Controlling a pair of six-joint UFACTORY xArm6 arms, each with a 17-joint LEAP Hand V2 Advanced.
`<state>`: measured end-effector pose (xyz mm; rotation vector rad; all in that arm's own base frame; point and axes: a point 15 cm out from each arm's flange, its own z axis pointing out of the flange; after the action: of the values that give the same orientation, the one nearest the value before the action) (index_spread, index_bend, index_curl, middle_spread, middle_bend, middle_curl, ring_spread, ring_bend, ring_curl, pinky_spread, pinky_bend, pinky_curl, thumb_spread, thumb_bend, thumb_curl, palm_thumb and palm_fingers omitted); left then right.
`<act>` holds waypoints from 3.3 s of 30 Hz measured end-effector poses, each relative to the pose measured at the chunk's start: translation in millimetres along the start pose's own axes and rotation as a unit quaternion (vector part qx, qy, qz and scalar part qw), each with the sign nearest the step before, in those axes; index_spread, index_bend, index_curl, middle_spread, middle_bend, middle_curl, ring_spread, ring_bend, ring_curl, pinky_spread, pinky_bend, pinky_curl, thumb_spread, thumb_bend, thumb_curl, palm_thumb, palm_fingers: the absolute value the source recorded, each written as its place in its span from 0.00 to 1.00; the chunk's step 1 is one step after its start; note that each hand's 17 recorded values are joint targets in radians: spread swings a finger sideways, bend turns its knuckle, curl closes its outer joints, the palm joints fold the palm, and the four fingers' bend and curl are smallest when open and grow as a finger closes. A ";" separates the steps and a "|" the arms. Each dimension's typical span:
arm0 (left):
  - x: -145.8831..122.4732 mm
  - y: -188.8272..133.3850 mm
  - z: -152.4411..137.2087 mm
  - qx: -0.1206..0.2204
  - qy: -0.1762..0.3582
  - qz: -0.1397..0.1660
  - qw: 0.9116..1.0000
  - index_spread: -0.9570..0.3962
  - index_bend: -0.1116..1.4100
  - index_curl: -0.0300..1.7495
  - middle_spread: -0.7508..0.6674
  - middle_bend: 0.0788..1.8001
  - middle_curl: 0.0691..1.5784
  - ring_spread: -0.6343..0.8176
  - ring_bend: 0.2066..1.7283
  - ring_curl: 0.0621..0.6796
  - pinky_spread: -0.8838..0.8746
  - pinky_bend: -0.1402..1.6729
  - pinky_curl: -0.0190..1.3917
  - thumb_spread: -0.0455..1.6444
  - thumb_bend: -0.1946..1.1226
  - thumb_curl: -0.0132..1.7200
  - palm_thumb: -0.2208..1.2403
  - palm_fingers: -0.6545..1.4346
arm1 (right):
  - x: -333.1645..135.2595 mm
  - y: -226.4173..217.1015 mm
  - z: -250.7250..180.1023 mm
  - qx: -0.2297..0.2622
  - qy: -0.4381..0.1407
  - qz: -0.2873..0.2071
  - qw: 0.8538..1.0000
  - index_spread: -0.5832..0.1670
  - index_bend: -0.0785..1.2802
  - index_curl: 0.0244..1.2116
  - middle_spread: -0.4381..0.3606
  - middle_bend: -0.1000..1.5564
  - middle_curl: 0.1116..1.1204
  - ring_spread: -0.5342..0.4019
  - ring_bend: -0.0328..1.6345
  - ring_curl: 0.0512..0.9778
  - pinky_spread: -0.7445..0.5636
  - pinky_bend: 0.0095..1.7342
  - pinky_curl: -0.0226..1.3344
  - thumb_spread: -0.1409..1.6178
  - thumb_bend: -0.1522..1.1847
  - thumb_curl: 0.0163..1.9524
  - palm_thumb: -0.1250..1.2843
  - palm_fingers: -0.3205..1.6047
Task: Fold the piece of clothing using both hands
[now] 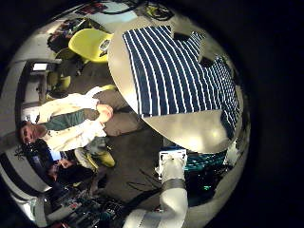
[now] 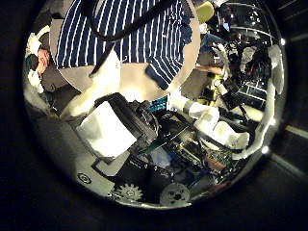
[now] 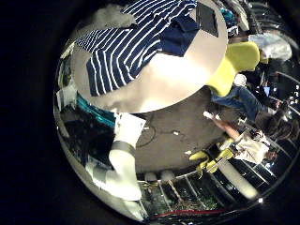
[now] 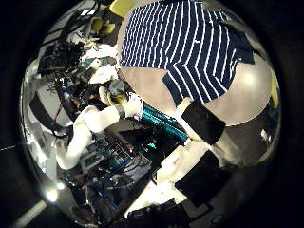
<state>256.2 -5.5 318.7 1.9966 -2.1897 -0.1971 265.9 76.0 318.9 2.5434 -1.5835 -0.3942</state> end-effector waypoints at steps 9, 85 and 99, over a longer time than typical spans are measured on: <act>-1.9 4.4 4.5 -0.005 0.004 -0.003 1.000 0.45 0.25 0.43 0.39 0.10 0.38 0.33 0.33 0.28 0.42 0.30 0.30 0.71 0.14 0.22 0.56 0.56 | -0.7 2.5 -0.7 -0.002 -0.001 0.001 1.000 0.25 0.19 0.31 0.39 0.29 0.35 0.44 0.53 0.23 0.64 0.50 0.04 0.83 0.11 0.22 0.57 0.32; -75.2 -60.4 74.8 -0.052 -0.183 0.031 0.981 0.18 0.28 0.71 0.10 0.48 0.61 0.11 0.75 0.75 0.14 0.69 0.51 0.64 0.13 0.31 0.73 0.78 | -1.4 -43.6 161.9 -0.134 0.140 -0.039 0.980 0.31 0.18 0.26 0.27 0.35 0.38 0.26 0.63 0.30 0.34 0.63 0.09 0.68 0.14 0.19 0.53 0.59; -61.9 -49.4 44.3 -0.061 -0.172 0.042 0.982 0.17 0.23 0.78 0.09 0.47 0.64 0.11 0.74 0.75 0.13 0.68 0.52 0.64 0.13 0.32 0.73 0.78 | 16.1 -55.3 140.5 -0.083 0.131 -0.009 0.988 0.16 0.69 0.64 0.19 0.70 0.75 0.27 0.81 0.58 0.39 0.84 0.25 0.72 0.18 0.26 0.77 0.71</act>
<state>300.2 50.7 262.7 1.9152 -2.3866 -0.6956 280.8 91.2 168.6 2.3722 -1.3739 -0.1735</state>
